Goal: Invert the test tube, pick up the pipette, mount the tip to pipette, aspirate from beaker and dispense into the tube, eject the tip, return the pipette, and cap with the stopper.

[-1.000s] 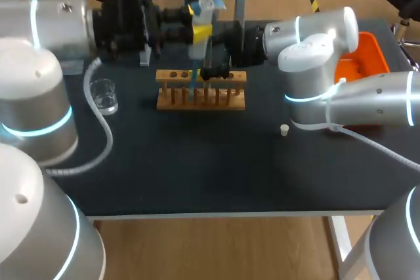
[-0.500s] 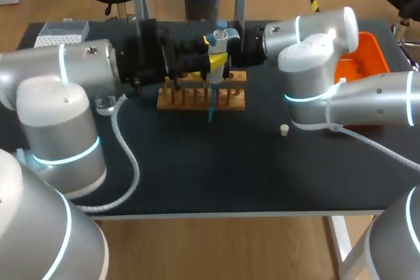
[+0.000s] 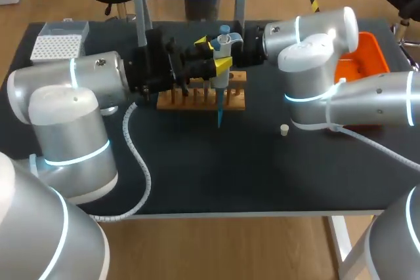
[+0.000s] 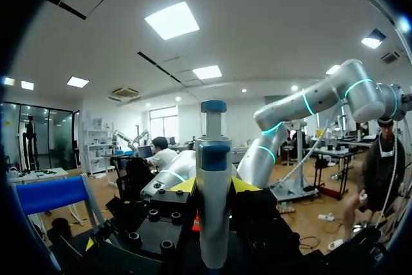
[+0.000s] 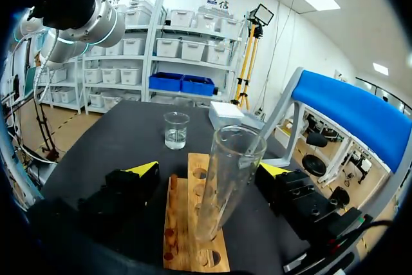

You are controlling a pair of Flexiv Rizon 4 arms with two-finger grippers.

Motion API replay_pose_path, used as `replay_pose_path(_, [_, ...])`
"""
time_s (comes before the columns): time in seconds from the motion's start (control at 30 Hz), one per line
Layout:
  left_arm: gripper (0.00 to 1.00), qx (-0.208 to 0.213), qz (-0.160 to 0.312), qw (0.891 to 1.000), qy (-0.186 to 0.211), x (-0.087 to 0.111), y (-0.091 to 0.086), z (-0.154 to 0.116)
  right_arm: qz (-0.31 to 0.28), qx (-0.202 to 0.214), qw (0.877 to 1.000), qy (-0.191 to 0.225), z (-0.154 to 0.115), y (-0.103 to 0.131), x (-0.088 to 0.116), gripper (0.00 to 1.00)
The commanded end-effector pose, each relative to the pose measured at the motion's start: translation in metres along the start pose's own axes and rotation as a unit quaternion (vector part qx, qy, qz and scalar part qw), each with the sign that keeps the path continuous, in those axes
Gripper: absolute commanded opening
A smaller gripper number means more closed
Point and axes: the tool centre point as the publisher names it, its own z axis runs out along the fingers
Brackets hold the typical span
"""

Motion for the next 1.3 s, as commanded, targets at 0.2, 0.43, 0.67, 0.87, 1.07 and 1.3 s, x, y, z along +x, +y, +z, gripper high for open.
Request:
replay_pose_path(0.2, [0.0,-0.003,-0.002,1.0,-0.009,0.003,-0.001,-0.004,0.0,0.0,1.0,0.001,0.0,0.0,-0.001,1.0])
replay_pose_path(0.43, [0.0,-0.004,-0.004,1.0,-0.006,0.002,-0.001,-0.002,0.0,0.0,1.0,0.001,0.0,0.0,-0.001,1.0])
replay_pose_path(0.67, [0.0,-0.005,-0.005,1.0,-0.004,0.001,-0.001,-0.002,0.0,0.0,1.0,0.001,0.0,0.0,-0.001,1.0])
replay_pose_path(0.87, [0.0,-0.005,-0.005,1.0,-0.004,0.001,-0.001,-0.002,0.0,0.0,1.0,0.001,-0.001,-0.001,-0.001,1.0])
replay_pose_path(1.07, [0.0,-0.005,-0.005,1.0,-0.004,0.001,-0.001,-0.002,0.003,-0.002,1.0,-0.003,-0.015,-0.003,-0.003,1.0])
replay_pose_path(1.3, [0.0,-0.005,-0.005,1.0,-0.004,0.001,-0.001,-0.002,0.004,-0.006,1.0,-0.004,-0.04,-0.011,-0.004,1.0])
